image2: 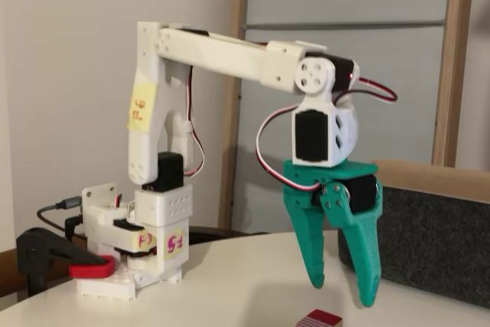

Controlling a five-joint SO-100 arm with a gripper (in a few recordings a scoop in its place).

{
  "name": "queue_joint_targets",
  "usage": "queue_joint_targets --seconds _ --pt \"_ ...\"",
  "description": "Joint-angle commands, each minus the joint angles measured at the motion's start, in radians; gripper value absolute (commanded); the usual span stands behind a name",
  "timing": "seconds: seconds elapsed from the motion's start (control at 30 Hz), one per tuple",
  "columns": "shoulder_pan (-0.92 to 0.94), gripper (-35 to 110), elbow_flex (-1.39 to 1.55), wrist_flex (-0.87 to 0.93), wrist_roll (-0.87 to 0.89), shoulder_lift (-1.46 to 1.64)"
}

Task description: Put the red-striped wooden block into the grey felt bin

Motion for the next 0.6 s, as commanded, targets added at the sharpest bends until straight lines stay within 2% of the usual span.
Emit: queue_joint_targets --seconds 0.0,0.57 --pt "0.011 23 0.034 0.002 0.009 0.002" --pt "0.089 24 0.207 -0.069 0.058 0.014"
